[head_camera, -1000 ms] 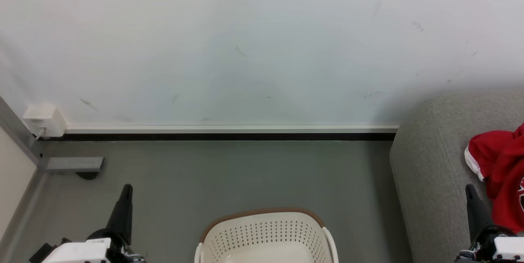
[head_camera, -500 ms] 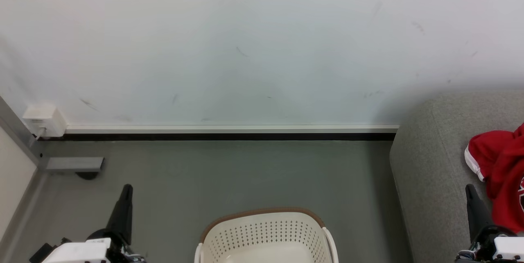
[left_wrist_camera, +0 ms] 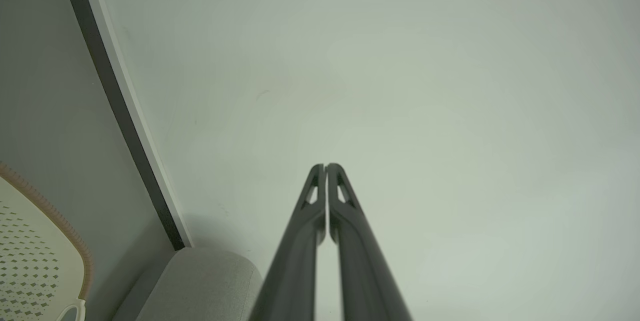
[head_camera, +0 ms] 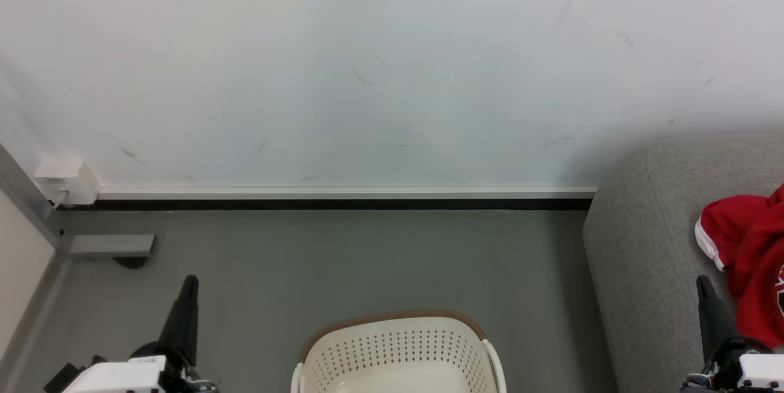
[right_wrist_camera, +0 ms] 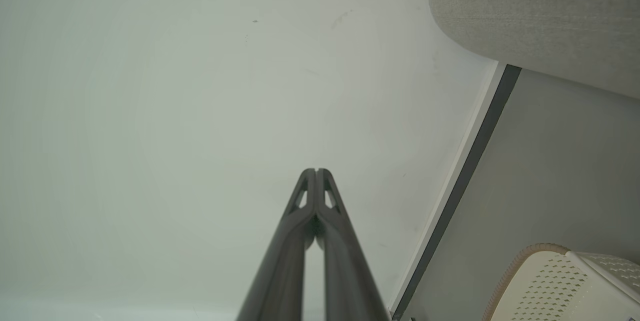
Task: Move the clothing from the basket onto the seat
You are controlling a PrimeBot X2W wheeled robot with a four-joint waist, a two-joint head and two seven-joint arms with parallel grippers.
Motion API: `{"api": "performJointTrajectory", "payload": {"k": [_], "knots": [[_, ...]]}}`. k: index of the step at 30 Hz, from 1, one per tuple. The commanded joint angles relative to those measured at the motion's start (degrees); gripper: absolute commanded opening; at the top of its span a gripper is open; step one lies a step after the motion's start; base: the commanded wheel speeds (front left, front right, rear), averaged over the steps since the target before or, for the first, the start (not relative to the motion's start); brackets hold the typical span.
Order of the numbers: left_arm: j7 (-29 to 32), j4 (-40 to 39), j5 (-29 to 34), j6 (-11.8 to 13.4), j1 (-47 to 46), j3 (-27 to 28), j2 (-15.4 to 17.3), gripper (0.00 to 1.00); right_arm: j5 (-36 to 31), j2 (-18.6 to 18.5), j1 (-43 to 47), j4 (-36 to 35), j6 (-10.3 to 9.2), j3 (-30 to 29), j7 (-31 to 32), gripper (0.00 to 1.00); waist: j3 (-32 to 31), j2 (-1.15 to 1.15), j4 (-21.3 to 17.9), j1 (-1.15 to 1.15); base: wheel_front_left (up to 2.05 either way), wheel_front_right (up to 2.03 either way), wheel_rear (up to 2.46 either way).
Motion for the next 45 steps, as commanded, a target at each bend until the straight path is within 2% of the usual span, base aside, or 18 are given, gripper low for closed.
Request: {"api": "performJointTrajectory", "payload": {"k": [1,45], "knots": [[0.32,-0.12,-0.64,-0.31,-0.37,0.08,0.23,0.00,-0.11,0.05,-0.42,-0.26,-0.12,-0.24,0.19,0.00,0.00,0.00,0.00,0.00,0.00,0.00,0.00],[0.32,-0.12,-0.64,-0.31,-0.37,0.08,0.23,0.00,-0.27,0.12,-0.43,-0.25,-0.12,-0.35,0.16,0.00,0.00,0.00,0.00,0.00,0.00,0.00,0.00]]}}
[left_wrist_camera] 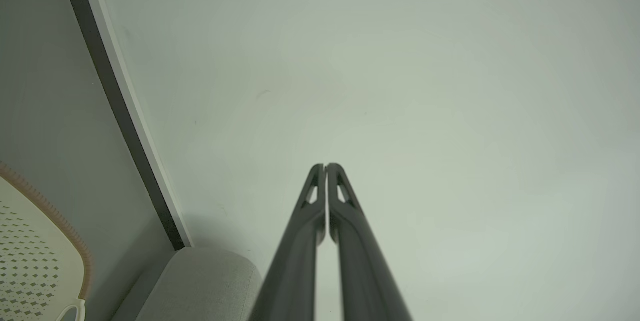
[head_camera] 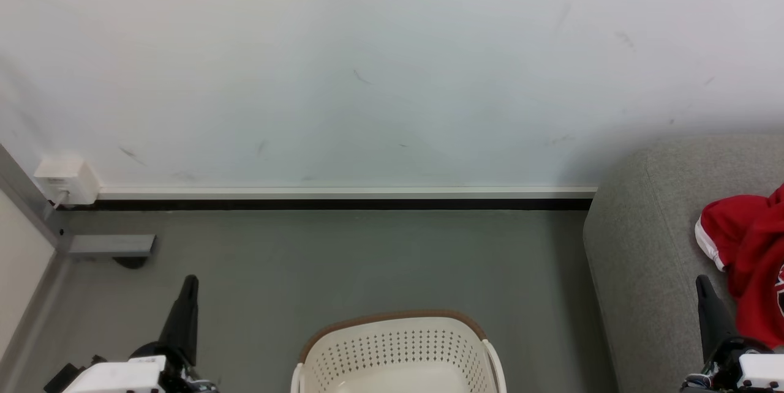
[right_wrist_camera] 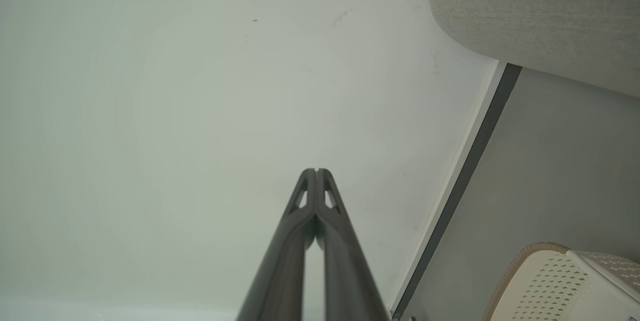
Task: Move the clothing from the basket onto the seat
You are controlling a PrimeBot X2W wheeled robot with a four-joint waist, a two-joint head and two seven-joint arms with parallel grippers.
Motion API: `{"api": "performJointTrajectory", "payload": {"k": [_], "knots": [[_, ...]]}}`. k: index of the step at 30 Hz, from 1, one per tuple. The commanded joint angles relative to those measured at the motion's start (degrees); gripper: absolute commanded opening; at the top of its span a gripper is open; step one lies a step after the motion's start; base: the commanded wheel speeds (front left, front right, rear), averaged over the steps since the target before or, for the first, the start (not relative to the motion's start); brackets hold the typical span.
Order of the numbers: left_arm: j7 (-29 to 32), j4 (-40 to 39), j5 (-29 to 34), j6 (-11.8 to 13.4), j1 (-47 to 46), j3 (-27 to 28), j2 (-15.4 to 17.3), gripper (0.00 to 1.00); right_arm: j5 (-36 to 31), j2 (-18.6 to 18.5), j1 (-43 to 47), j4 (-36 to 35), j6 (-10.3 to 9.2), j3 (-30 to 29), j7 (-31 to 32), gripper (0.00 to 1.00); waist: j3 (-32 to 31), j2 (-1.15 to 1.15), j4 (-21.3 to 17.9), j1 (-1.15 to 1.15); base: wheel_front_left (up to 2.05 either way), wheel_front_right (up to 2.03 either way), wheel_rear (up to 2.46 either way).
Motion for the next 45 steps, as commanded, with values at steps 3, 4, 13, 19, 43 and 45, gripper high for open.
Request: {"api": "performJointTrajectory", "payload": {"k": [3,4,13,19,43,45], "knots": [[0.32,-0.08,-0.64,-0.31,-0.37,0.10,0.23,0.00,-0.27,0.05,-0.43,-0.25,-0.12,-0.27,-0.05,0.00,0.00,0.00,0.00,0.00,0.00,0.00,0.00],[0.32,-0.08,-0.64,-0.31,-0.37,0.10,0.23,0.00,-0.27,0.05,-0.43,-0.25,-0.12,-0.27,-0.06,0.00,0.00,0.00,0.00,0.00,0.00,0.00,0.00],[0.31,-0.08,-0.64,-0.31,-0.37,0.09,0.23,0.00,-0.30,0.06,-0.43,-0.25,-0.12,-0.29,-0.03,0.00,0.00,0.00,0.00,0.00,0.00,0.00,0.00],[0.31,-0.09,-0.64,-0.31,-0.37,0.10,0.23,0.00,-0.32,0.07,-0.44,-0.25,-0.12,-0.30,-0.02,0.00,0.00,0.00,0.00,0.00,0.00,0.00,0.00],[0.30,-0.08,-0.65,-0.32,-0.37,0.10,0.23,0.00,-0.37,0.10,-0.44,-0.25,-0.12,-0.34,0.03,0.00,0.00,0.00,0.00,0.00,0.00,0.00,0.00],[0.30,-0.09,-0.65,-0.32,-0.37,0.09,0.23,0.00,-0.38,0.11,-0.44,-0.25,-0.12,-0.34,0.03,0.00,0.00,0.00,0.00,0.00,0.00,0.00,0.00]]}}
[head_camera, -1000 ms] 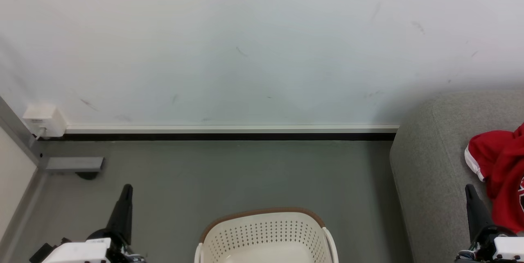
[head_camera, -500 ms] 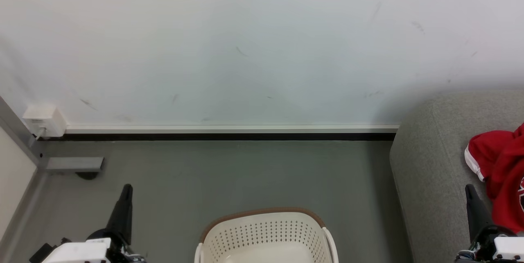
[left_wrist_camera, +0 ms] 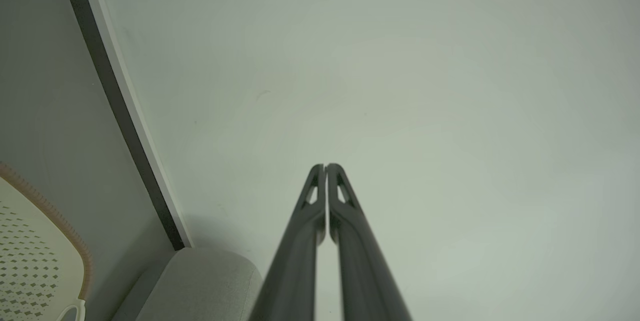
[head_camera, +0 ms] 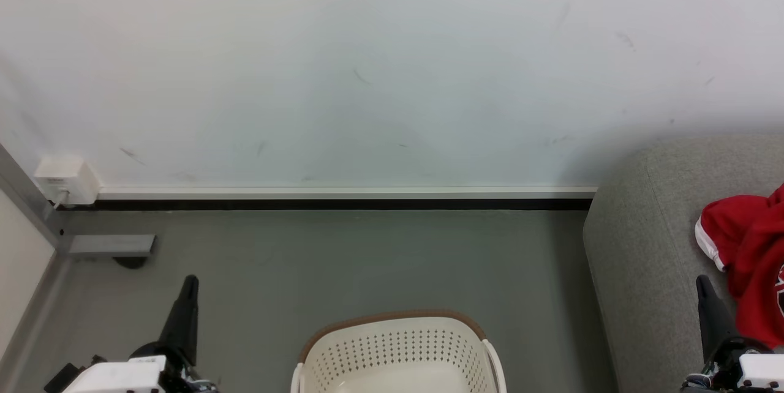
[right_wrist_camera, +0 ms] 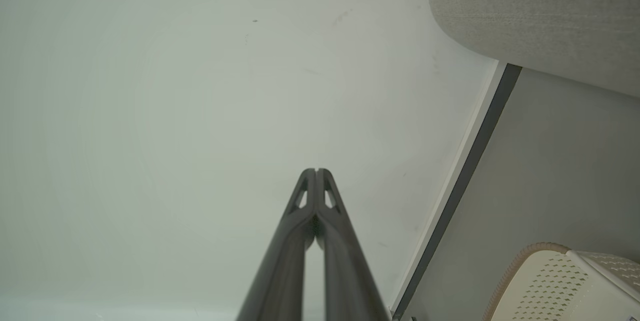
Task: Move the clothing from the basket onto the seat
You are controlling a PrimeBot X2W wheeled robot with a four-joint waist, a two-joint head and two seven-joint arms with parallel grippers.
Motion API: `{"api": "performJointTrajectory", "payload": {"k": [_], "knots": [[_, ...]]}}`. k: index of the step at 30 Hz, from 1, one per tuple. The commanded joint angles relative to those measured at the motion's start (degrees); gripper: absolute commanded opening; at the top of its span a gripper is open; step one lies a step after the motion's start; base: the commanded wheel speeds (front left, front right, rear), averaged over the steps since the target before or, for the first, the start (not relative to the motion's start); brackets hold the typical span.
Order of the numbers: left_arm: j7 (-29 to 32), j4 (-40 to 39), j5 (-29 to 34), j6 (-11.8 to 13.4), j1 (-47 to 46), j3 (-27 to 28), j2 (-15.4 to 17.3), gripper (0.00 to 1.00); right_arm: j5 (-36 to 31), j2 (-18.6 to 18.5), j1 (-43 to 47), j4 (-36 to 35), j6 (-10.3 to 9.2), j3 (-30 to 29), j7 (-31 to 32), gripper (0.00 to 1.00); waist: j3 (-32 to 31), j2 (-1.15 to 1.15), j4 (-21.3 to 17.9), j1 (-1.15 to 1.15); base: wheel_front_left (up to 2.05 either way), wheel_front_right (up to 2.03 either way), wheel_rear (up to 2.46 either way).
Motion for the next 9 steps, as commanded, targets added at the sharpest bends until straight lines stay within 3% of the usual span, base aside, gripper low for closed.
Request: {"api": "performJointTrajectory", "payload": {"k": [1,9], "knots": [[0.30,-0.08,-0.65,-0.32,-0.37,0.09,0.23,0.00,-0.36,0.07,-0.44,-0.25,-0.12,-0.26,0.01,0.00,0.00,0.00,0.00,0.00,0.00,0.00,0.00],[0.30,-0.08,-0.65,-0.32,-0.37,0.09,0.23,0.00,-0.38,0.07,-0.43,-0.25,-0.12,-0.26,0.03,0.00,0.00,0.00,0.00,0.00,0.00,0.00,0.00]]}}
